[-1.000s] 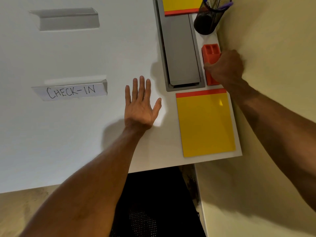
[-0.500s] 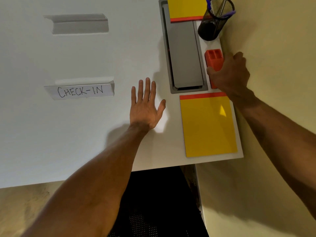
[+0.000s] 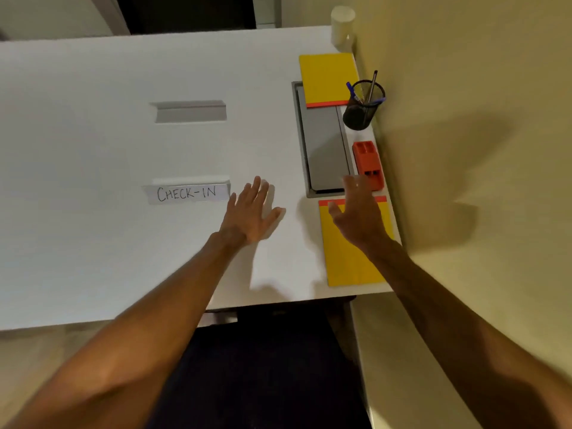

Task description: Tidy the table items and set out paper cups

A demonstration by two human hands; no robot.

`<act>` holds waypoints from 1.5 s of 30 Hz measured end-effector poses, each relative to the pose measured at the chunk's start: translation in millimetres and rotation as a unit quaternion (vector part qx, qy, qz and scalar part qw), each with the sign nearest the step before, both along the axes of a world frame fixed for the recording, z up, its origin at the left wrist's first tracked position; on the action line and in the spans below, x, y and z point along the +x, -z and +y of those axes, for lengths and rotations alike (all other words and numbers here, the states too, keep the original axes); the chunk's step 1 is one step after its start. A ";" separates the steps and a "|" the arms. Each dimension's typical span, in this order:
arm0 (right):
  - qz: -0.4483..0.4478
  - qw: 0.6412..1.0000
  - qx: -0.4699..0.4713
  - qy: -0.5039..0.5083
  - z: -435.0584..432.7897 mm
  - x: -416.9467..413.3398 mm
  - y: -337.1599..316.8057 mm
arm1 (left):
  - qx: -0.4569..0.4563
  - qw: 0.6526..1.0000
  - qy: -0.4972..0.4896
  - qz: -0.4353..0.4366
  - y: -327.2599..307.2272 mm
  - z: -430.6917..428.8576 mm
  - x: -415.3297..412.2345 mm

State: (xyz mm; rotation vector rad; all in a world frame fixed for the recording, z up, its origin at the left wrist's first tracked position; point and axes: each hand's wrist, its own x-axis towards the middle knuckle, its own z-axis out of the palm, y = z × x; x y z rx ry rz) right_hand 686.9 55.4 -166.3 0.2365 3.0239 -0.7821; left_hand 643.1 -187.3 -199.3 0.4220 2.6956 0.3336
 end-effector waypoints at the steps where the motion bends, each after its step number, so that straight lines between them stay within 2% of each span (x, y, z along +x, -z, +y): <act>1: -0.005 1.000 0.001 -0.017 -8.0 4.1 -4.6 | 0.004 1.000 -0.008 0.011 -10.3 -5.7 9.7; 7: -0.014 0.993 -0.012 -0.119 -68.0 25.2 -30.6 | -0.005 0.998 -0.049 0.041 -63.0 -56.2 63.8; 11: 0.013 0.982 -0.014 -0.187 -115.7 43.0 -47.0 | 0.010 0.991 -0.107 0.081 -96.8 -101.9 96.1; 15: 0.014 0.968 -0.051 -0.244 -160.7 57.5 -69.1 | 0.021 0.985 -0.146 0.092 -120.4 -148.4 129.0; 20: 0.054 0.943 -0.002 -0.330 -225.9 81.3 -95.2 | 0.043 0.970 -0.209 0.115 -142.2 -214.7 175.7; 22: 0.060 0.936 0.003 -0.347 -257.0 87.3 -105.3 | 0.049 0.964 -0.230 0.121 -148.4 -243.2 195.3; 25: 0.014 0.934 0.001 -0.356 -309.2 98.3 -122.5 | 0.050 0.953 -0.267 0.135 -155.8 -290.5 226.0; 33: 0.029 0.904 0.026 -0.427 -451.2 143.3 -144.1 | 0.035 0.921 -0.348 0.174 -163.5 -425.4 312.5; 34: 0.026 0.906 0.022 -0.423 -449.2 141.6 -145.8 | 0.035 0.923 -0.343 0.172 -164.4 -424.1 310.3; 36: 0.033 0.891 0.016 -0.453 -502.6 159.3 -145.3 | 0.027 0.911 -0.374 0.169 -168.4 -465.9 344.5; 43: 0.009 0.856 0.001 -0.516 -608.6 188.7 -154.3 | 0.004 0.884 -0.435 0.169 -180.5 -534.6 393.5; 45: 0.025 0.830 0.011 -0.557 -658.7 193.3 -155.9 | 0.006 0.865 -0.468 0.180 -183.4 -567.7 409.3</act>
